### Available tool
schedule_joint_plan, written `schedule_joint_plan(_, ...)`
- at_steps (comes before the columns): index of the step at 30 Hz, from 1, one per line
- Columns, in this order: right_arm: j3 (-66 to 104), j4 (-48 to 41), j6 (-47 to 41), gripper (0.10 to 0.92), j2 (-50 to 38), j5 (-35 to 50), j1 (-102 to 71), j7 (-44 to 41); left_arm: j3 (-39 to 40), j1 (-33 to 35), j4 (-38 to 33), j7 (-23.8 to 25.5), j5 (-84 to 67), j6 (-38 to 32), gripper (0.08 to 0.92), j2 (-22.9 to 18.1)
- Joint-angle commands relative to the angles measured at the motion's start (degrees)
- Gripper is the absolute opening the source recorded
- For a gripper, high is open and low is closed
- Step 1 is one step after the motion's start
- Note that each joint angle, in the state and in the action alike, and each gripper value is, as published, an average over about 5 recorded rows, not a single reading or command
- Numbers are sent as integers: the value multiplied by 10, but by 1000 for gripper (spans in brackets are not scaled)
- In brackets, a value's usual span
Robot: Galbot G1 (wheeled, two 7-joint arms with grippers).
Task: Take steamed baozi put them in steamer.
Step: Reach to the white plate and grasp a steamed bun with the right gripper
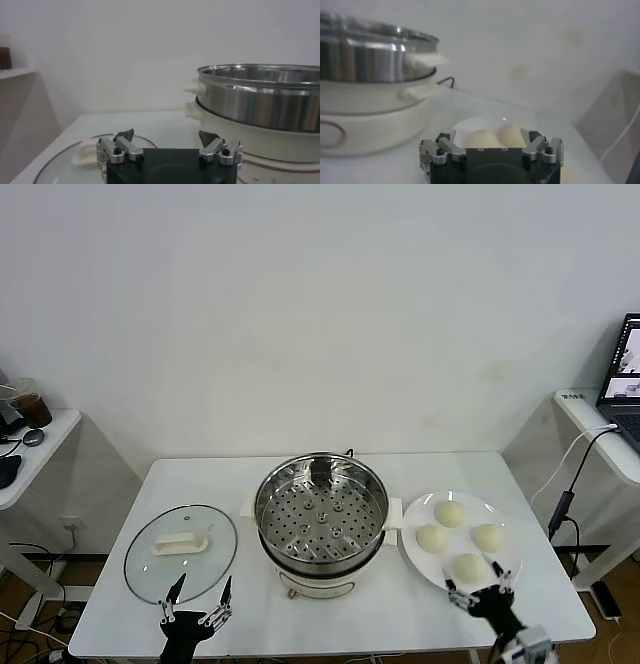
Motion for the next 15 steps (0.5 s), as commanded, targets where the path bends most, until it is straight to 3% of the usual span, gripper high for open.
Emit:
schedule_joint_plan(1, 21, -44, -40, 823, -120, -82, 86, -78, 0, -8, 8, 8, 16, -19, 823, -1)
schedule_joint_plan(7, -75, -140, -16, 823, -202, -178, 266, -228, 0, -5, -2, 8, 21, -21, 823, -12)
schedule_joint_plan(15, -378, -304, 40, 823, -230, -248, 569, -380, -6, -5, 2, 5, 31, -25, 823, -19)
